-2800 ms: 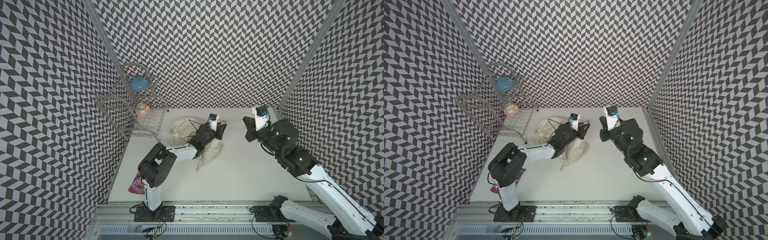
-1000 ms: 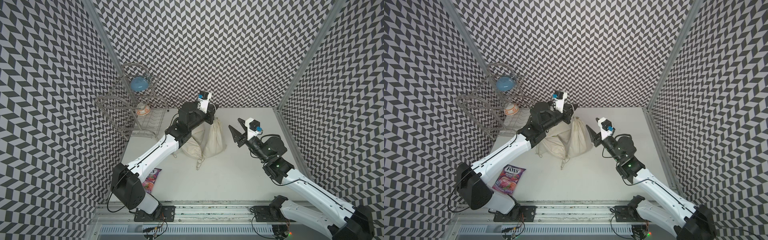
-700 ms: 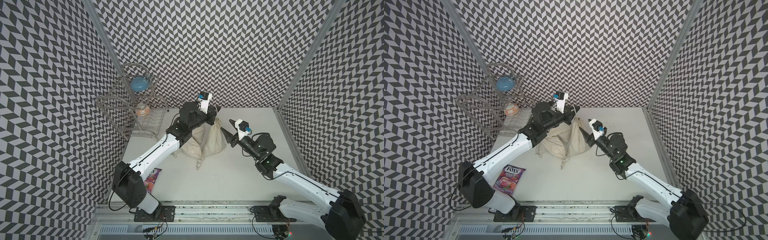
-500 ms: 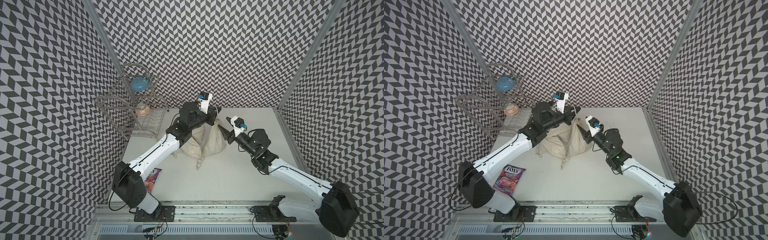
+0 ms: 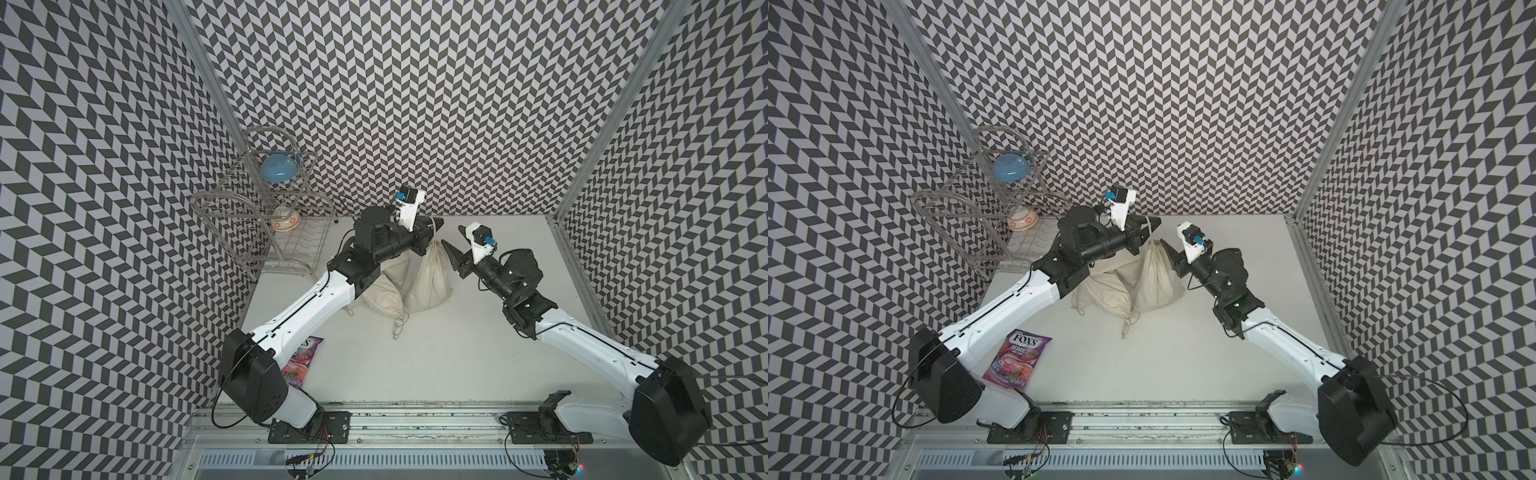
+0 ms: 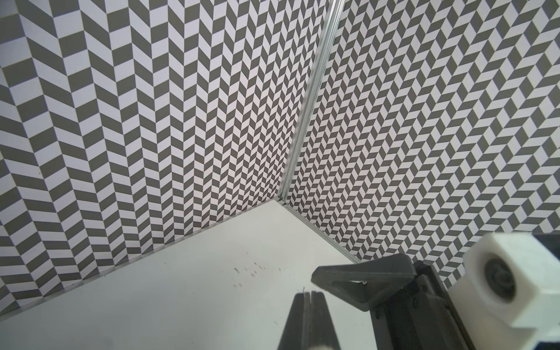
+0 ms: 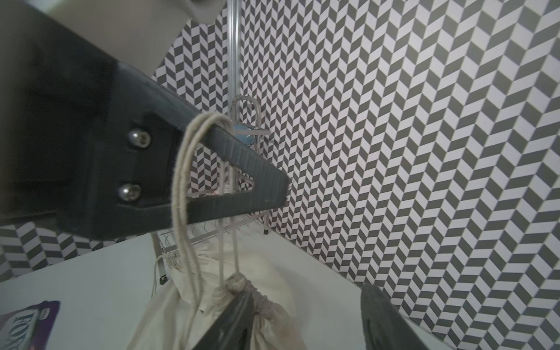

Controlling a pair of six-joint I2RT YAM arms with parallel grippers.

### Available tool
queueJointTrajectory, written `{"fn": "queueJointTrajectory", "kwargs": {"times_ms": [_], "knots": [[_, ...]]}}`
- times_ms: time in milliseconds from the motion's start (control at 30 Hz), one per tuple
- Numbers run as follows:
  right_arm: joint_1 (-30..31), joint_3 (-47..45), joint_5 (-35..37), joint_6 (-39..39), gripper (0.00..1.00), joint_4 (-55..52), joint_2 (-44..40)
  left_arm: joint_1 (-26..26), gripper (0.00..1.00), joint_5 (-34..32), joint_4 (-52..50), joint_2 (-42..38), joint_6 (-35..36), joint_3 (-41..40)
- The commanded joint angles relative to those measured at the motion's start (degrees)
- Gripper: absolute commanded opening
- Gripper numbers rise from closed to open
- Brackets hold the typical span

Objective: Close the soil bag
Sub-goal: Frap the soil bag at the center of the board, then pick up the soil bag from the center of the board.

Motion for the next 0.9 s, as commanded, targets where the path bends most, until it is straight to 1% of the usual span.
{"fn": "queueJointTrajectory", "kwargs": {"times_ms": [0, 67, 167, 233, 300, 333, 400, 567, 633, 700, 767, 867], "knots": [[0.29, 1.47, -9.06, 0.58, 0.6, 1.87, 0.3, 0.26, 0.0, 1.93, 5.83, -3.14, 0.78, 0.47], [0.33, 1.83, -11.79, 1.02, 0.61, 2.61, 0.19, 0.24, 0.0, 2.36, 6.04, -2.98, 0.57, 0.49], [0.42, 2.38, -13.95, 1.63, 0.62, 2.44, 0.02, 0.2, 0.0, 2.39, 6.19, -2.73, 0.43, 0.56], [0.6, 2.65, -14.37, 1.88, 0.63, 2.27, -0.08, 0.26, 0.0, 2.31, 6.11, -2.74, 0.37, 0.48], [0.71, 3.23, -13.05, 2.33, 0.63, 2.26, 0.39, 0.13, 0.0, 2.34, 6.14, -2.85, 0.27, 0.47], [0.74, 3.75, -11.95, 2.43, 0.61, 1.92, 0.77, 0.13, 0.0, 2.57, 6.23, -2.81, 0.17, 0.51], [0.68, 5.45, -9.05, 2.73, 0.53, 0.43, 2.46, 0.15, 0.0, 3.23, 6.54, -3.04, -0.13, 0.51], [0.68, 8.36, -3.6, 4.08, 0.3, -2.65, 6.36, 0.12, 0.0, 3.04, 6.78, -3.8, -0.13, 0.32], [0.68, 8.96, 0.2, 4.36, 0.23, -4.43, 8.51, 0.4, 0.0, 3.19, 7.38, -4.69, -1.09, 0.08], [0.6, 7.75, 3.77, 3.0, 0.19, -4.56, 10.63, 1.24, 0.0, 3.63, 8.75, -6.01, -2.69, -0.28], [0.15, 3.95, 7.2, 4.31, 0.17, -0.88, 13.08, 2.7, 0.0, 4.43, 9.53, -7.99, -4.3, -0.28], [-1.27, -0.81, 8.79, 6.8, 0.16, 2.88, 16.9, 4.66, 0.0, 4.59, 10.32, -11.08, -5.86, 0.18]]}}
